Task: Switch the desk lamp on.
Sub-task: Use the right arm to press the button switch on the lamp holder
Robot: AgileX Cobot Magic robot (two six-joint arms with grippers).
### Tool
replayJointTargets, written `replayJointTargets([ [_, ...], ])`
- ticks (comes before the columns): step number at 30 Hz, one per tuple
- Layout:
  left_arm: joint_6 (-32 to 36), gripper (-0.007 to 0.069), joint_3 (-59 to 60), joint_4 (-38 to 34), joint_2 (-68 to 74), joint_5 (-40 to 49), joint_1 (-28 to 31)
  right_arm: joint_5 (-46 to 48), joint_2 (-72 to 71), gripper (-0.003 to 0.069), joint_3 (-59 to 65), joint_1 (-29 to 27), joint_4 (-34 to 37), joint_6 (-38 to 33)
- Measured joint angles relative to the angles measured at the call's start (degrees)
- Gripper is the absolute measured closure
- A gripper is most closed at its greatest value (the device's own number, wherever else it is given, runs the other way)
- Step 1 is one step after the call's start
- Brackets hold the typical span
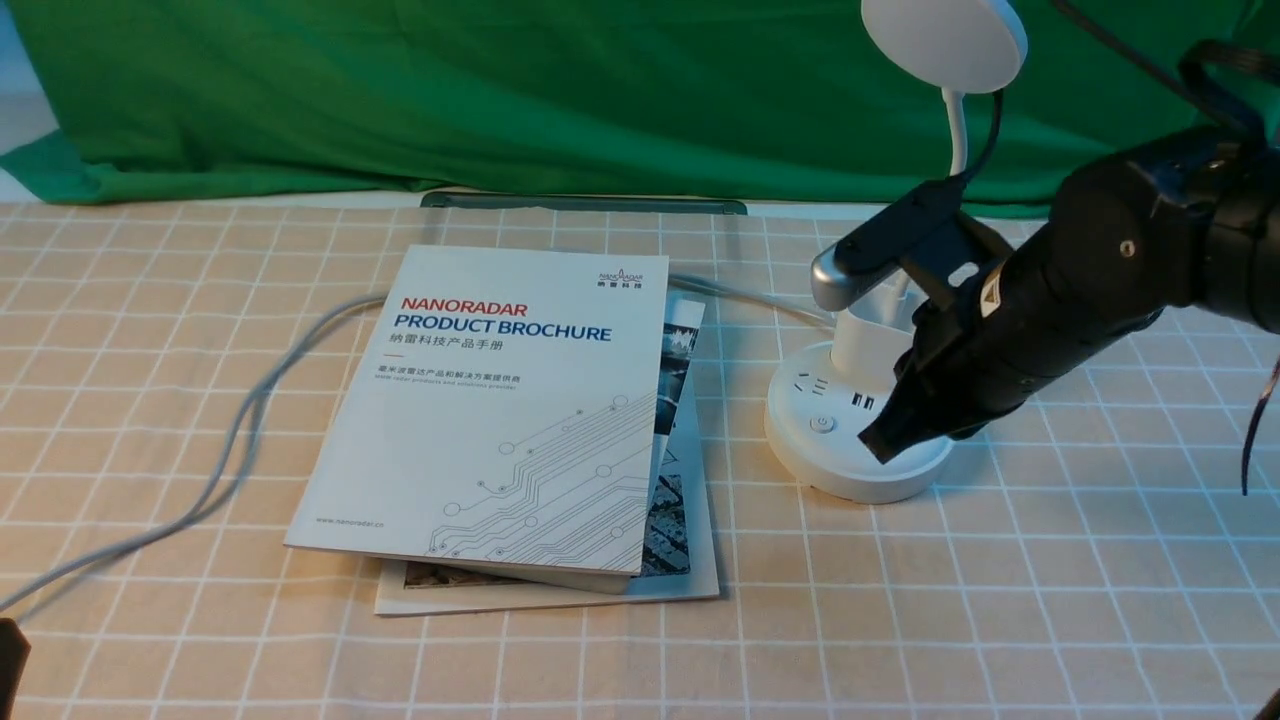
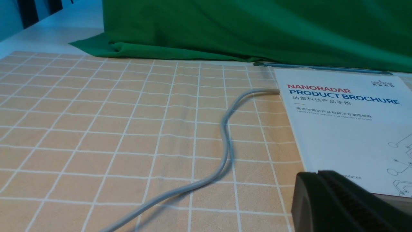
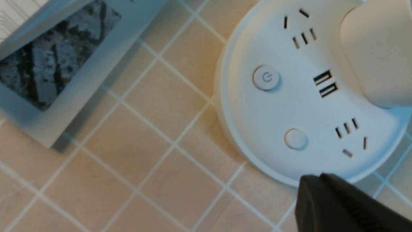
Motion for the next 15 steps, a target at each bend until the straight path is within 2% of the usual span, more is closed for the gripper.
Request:
replayJointTargets([
  [15,0.00,0.0603,0.00,0.00,0.00,0.00,0.00,-5.94,5.68,0.0625,-0.05,-0.25,-1.84,1.64],
])
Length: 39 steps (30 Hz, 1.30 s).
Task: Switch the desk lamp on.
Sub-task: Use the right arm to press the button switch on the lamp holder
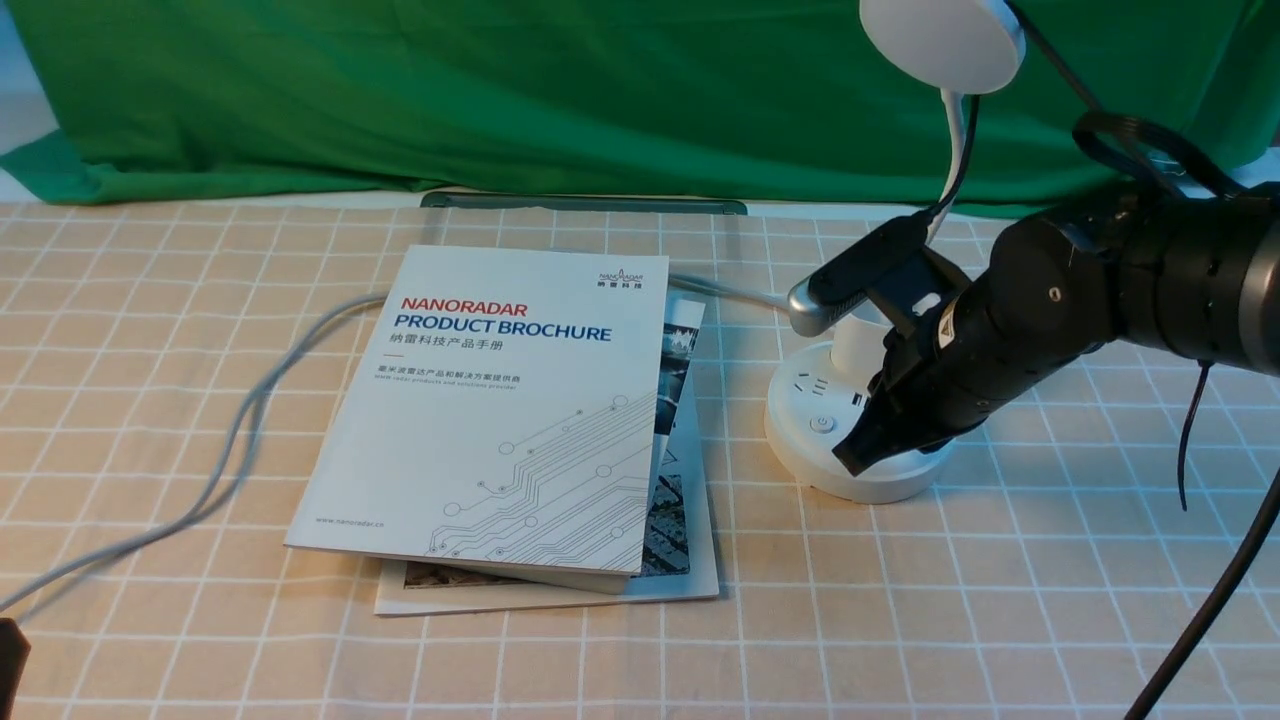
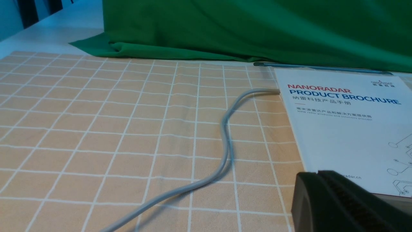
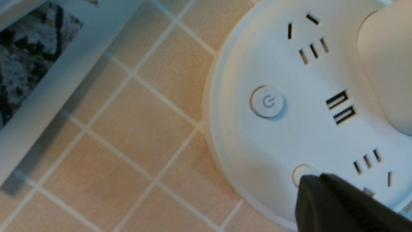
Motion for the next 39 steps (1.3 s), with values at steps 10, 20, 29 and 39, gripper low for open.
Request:
replayJointTargets([
  [10,0.00,0.0603,0.00,0.00,0.00,0.00,0.00,-1.86,2.25,0.0625,0.00,-0.96,-0.17,0.00],
  [20,0.00,0.0603,0.00,0.00,0.00,0.00,0.00,-2.48,3.14,0.0624,0.00,-0.96,-0.17,0.00],
  [29,0.00,0.0603,0.00,0.00,0.00,0.00,0.00,-1.95,3.52,0.0624,-0.56,-0.96,-0.17,0.00],
  [39,0.00,0.0603,0.00,0.00,0.00,0.00,0.00,-3.33,1.89,0.0624,-0.50,-1.36,-0.17,0.06],
])
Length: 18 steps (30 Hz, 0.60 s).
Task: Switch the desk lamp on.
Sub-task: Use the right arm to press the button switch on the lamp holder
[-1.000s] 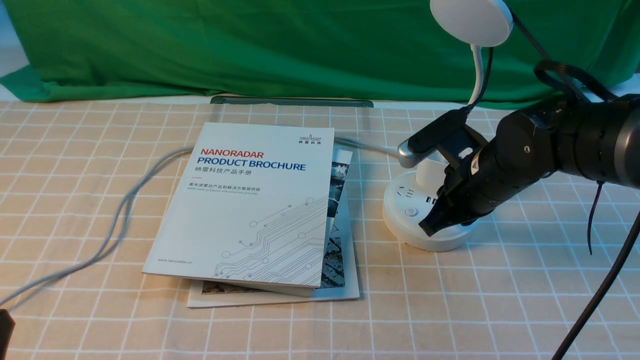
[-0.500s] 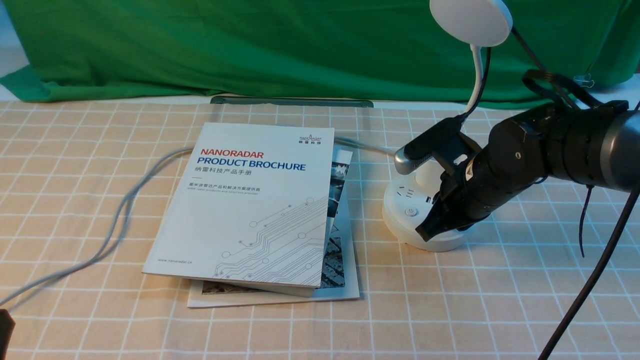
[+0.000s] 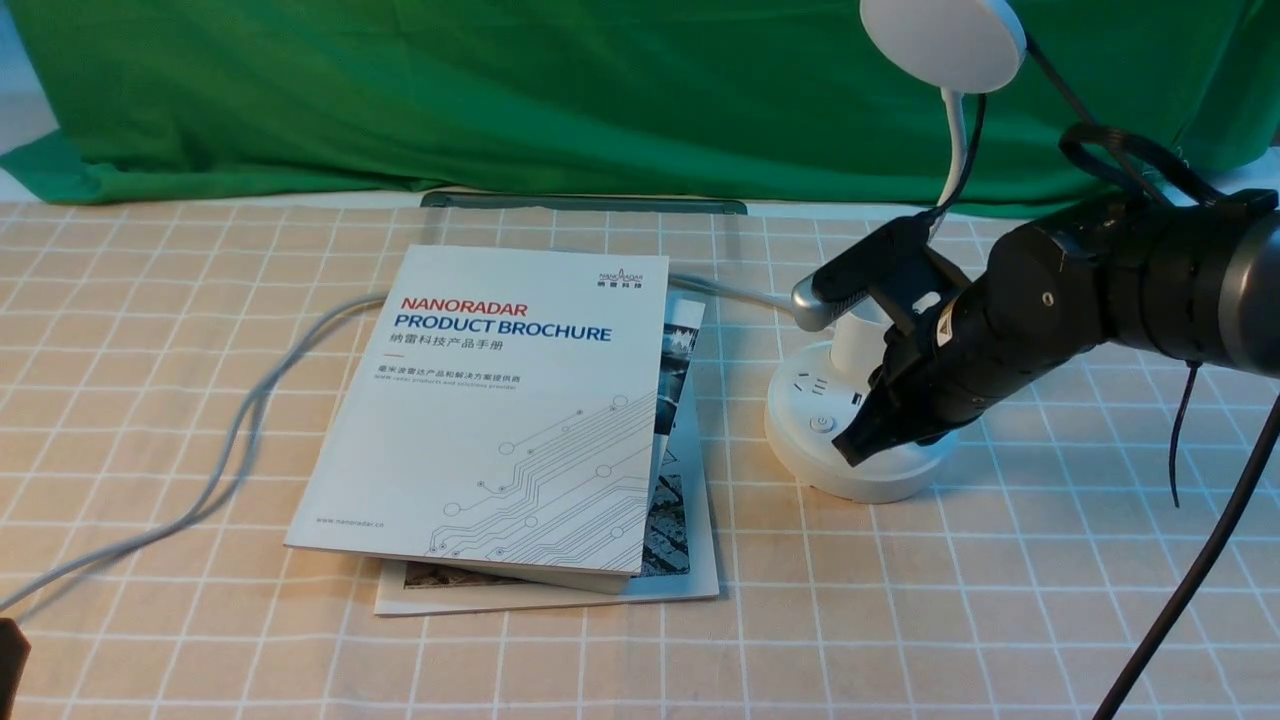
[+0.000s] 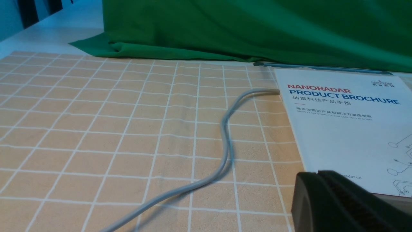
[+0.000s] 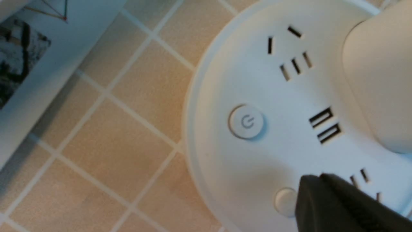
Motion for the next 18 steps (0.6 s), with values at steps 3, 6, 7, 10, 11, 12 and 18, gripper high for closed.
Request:
replayJointTargets([
  [3,0.00,0.0603,0.00,0.00,0.00,0.00,0.00,-0.11,0.00,0.0624,0.05,-0.16,-0.05,0.08],
  [6,0.00,0.0603,0.00,0.00,0.00,0.00,0.00,-0.40,0.00,0.0624,0.05,-0.16,-0.05,0.08],
  [7,0.00,0.0603,0.00,0.00,0.00,0.00,0.00,-0.46,0.00,0.0624,0.05,-0.16,-0.05,0.08],
  [10,0.00,0.0603,0.00,0.00,0.00,0.00,0.00,-0.51,0.73,0.0624,0.05,-0.16,-0.05,0.13],
  [11,0.00,0.0603,0.00,0.00,0.00,0.00,0.00,-0.52,0.99,0.0624,0.05,-0.16,-0.05,0.13],
  [12,0.00,0.0603,0.00,0.00,0.00,0.00,0.00,-0.18,1.31,0.0624,0.05,-0.09,-0.05,0.13],
  [18,0.00,0.0603,0.00,0.00,0.00,0.00,0.00,0.22,1.74,0.0624,0.05,0.02,-0.24,0.09],
])
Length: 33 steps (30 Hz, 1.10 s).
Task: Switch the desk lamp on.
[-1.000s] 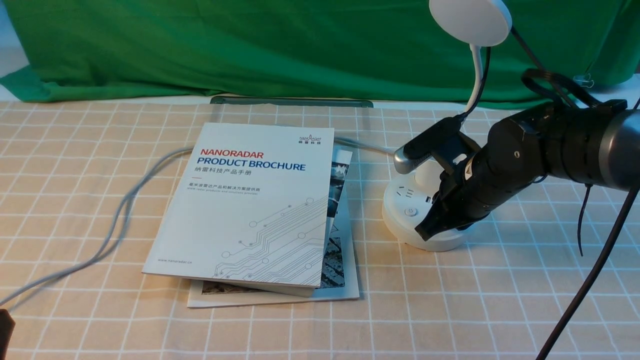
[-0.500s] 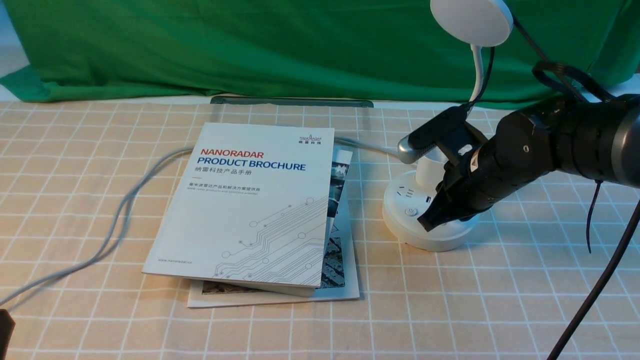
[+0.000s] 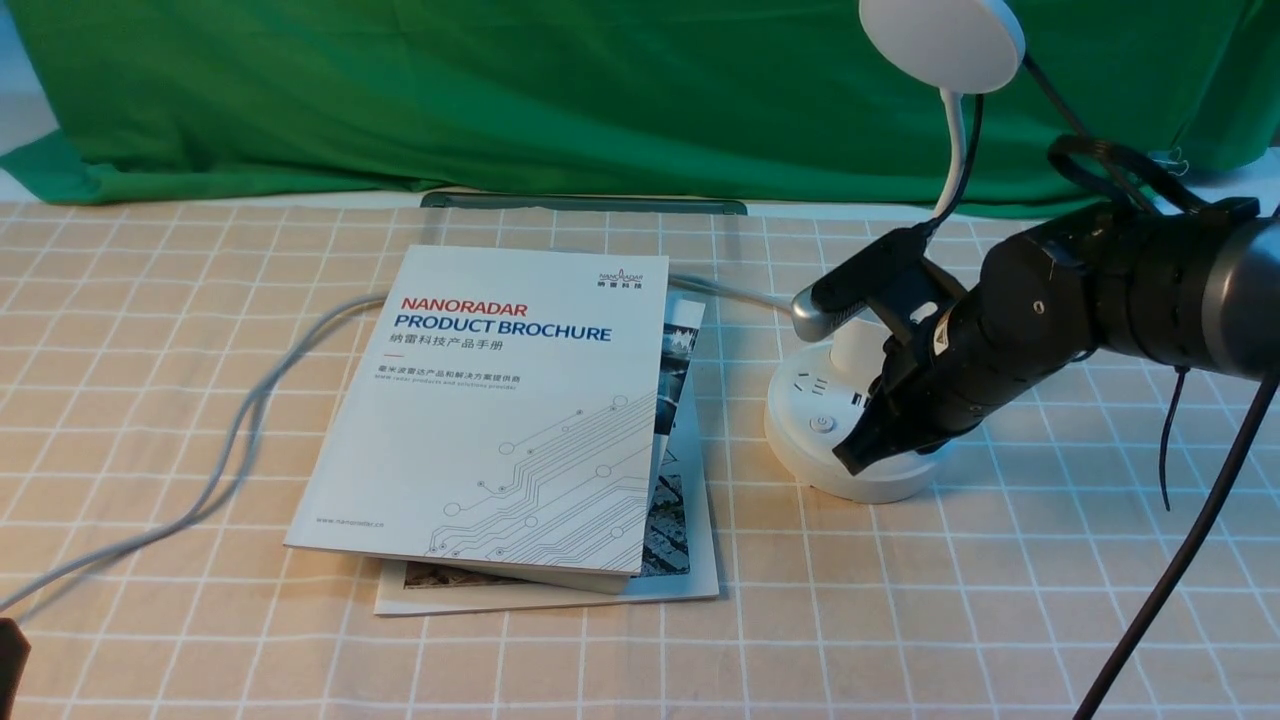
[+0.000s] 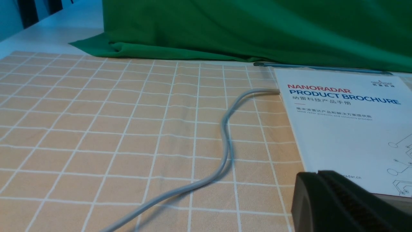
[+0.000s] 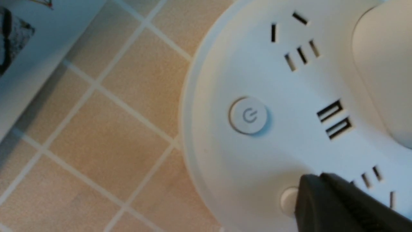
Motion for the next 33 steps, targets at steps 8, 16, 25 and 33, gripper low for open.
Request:
replayJointTargets([
  [8,0.00,0.0603,0.00,0.00,0.00,0.00,0.00,-1.76,0.18,0.0624,1.97,0.00,-0.25,0.00],
  [16,0.00,0.0603,0.00,0.00,0.00,0.00,0.00,-1.07,-3.87,0.0624,3.51,0.00,-0.07,1.21],
  [25,0.00,0.0603,0.00,0.00,0.00,0.00,0.00,0.16,-28.67,0.0621,9.75,0.00,0.04,5.75],
  [33,0.00,0.0603,0.00,0.00,0.00,0.00,0.00,-6.61,-59.25,0.0620,26.09,0.00,0.07,7.41],
])
